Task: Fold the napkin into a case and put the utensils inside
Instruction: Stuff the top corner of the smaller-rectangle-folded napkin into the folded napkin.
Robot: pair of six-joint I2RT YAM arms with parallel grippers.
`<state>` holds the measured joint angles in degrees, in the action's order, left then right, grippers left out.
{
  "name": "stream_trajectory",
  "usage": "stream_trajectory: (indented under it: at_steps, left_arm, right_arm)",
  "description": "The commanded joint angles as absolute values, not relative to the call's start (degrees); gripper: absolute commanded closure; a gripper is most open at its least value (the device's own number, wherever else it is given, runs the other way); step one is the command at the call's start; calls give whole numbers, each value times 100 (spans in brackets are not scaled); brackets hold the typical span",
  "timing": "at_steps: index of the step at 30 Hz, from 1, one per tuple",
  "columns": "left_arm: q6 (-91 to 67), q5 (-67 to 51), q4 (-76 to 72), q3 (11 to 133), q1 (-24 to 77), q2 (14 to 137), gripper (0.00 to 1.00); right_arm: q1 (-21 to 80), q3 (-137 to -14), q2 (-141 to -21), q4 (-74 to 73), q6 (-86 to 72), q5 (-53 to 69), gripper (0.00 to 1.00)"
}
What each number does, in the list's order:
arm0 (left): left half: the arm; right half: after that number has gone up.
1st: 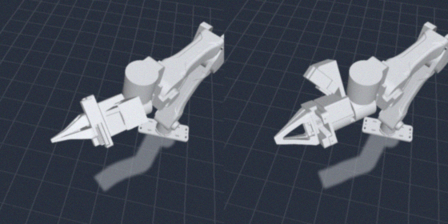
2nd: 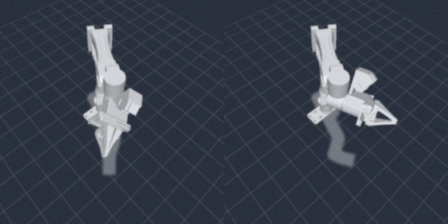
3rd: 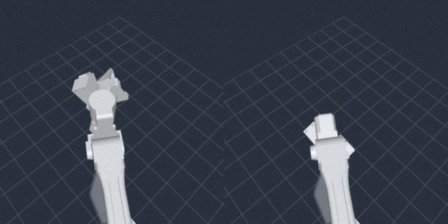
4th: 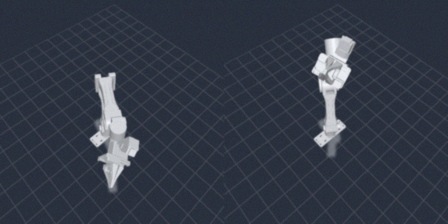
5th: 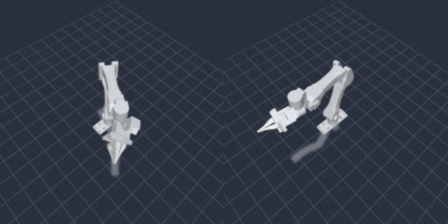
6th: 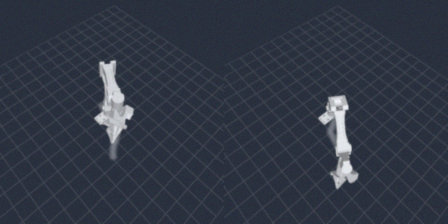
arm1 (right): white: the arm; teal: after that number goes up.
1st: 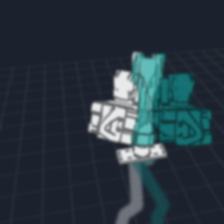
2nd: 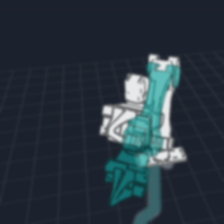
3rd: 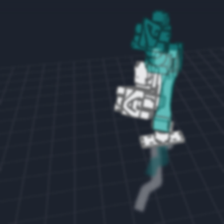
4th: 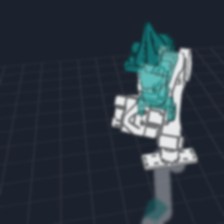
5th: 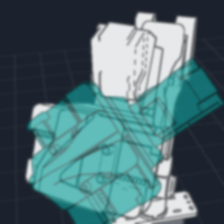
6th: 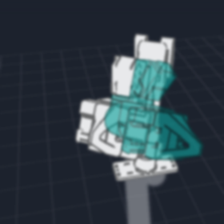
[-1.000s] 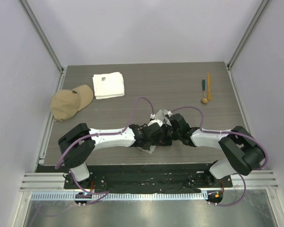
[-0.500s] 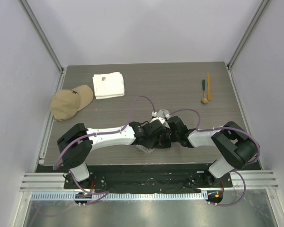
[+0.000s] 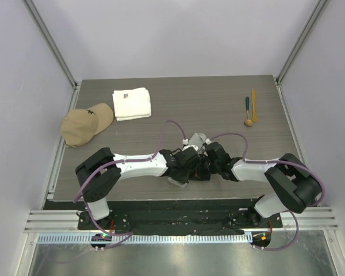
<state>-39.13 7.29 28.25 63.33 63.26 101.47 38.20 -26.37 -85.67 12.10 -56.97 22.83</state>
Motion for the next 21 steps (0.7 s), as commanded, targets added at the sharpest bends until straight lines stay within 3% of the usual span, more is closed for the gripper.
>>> stream_trajectory:
  at_steps: [1, 9, 15, 21]
  left_arm:
    - [-4219, 527, 2294, 6038, 6276, 10256, 100]
    - [-4333, 536, 1943, 5740, 6249, 10231, 100]
    - [-4359, 536, 1749, 5502, 6258, 10090, 100]
    - [-4351, 633, 1767, 5449, 6249, 9985, 100]
  right_arm:
    - [3850, -2996, -7859, 48, -5397, 1697, 99]
    - [3245, -3788, -7304, -1379, -4510, 1441, 99]
    - [2830, -4455, -8040, -1275, -3789, 1978, 99]
    - [2821, -4492, -8657, -293, -4069, 2662, 99]
